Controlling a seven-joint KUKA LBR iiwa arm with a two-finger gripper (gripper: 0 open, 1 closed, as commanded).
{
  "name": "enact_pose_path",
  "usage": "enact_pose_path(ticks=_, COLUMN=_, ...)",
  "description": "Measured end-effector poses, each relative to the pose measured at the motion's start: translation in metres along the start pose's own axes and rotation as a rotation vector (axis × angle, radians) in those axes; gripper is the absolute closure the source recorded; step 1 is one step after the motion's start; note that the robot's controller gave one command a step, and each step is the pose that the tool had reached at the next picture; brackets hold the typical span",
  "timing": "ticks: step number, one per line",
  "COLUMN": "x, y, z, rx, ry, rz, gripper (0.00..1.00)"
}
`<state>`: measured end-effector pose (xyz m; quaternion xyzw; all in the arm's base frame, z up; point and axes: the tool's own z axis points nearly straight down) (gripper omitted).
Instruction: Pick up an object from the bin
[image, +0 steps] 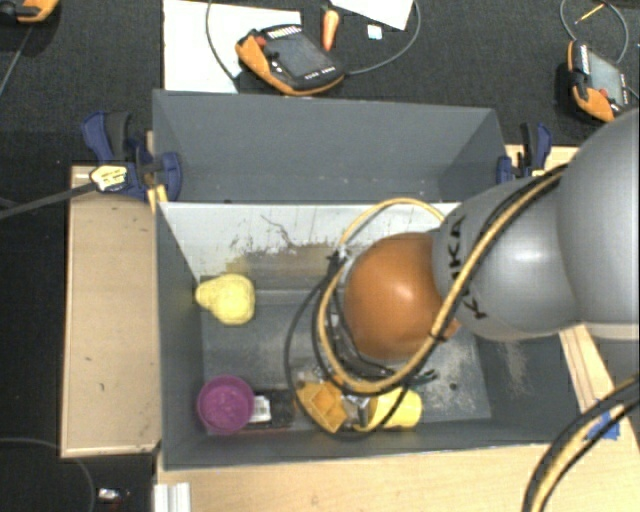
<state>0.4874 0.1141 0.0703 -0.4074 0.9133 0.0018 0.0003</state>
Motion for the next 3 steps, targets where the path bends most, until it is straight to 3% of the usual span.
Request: enact_pose_path(ticks=3, x=0.000, y=0.001, z=-0.025, rx=-0.002, ry=0.000, rz=0.006, gripper=1.00)
